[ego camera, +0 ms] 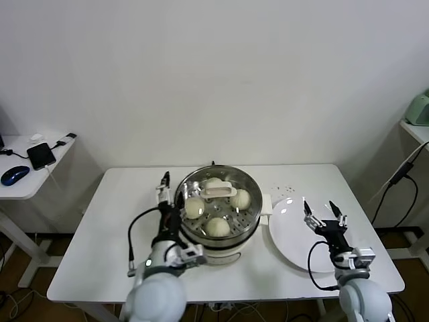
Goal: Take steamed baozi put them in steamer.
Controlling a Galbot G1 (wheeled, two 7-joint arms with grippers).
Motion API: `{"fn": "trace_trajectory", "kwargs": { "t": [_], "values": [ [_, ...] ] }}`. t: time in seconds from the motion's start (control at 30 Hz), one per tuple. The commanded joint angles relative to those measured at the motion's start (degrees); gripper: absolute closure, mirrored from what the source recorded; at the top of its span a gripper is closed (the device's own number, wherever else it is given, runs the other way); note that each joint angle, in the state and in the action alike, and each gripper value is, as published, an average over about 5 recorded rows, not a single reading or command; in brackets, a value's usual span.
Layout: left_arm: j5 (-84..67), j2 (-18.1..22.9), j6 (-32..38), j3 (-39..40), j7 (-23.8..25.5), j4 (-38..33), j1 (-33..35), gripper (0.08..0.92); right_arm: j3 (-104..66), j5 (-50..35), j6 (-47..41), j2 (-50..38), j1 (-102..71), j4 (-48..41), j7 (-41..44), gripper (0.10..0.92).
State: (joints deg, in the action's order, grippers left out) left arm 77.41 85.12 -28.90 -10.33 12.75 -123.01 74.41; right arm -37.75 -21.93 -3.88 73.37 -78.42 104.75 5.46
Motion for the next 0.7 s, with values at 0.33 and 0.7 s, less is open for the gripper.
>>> {"fn": "trace_trajectory", "kwargs": {
  "t": [0.33, 0.7],
  "values": [
    [-80.00, 0.51, 19.55, -33.59, -8.77, 3.92, 15.63, 0.177, 2.91, -0.78, 5.41, 1.26, -5.18, 0.85, 0.06, 0.203],
    [-76.59, 0.38, 17.77, -29.66, -9.35, 6.60, 16.96, 0.177, 1.93, 0.04, 8.00, 1.01, -8.64, 0.85, -0.76, 0.202]
  ]
}}
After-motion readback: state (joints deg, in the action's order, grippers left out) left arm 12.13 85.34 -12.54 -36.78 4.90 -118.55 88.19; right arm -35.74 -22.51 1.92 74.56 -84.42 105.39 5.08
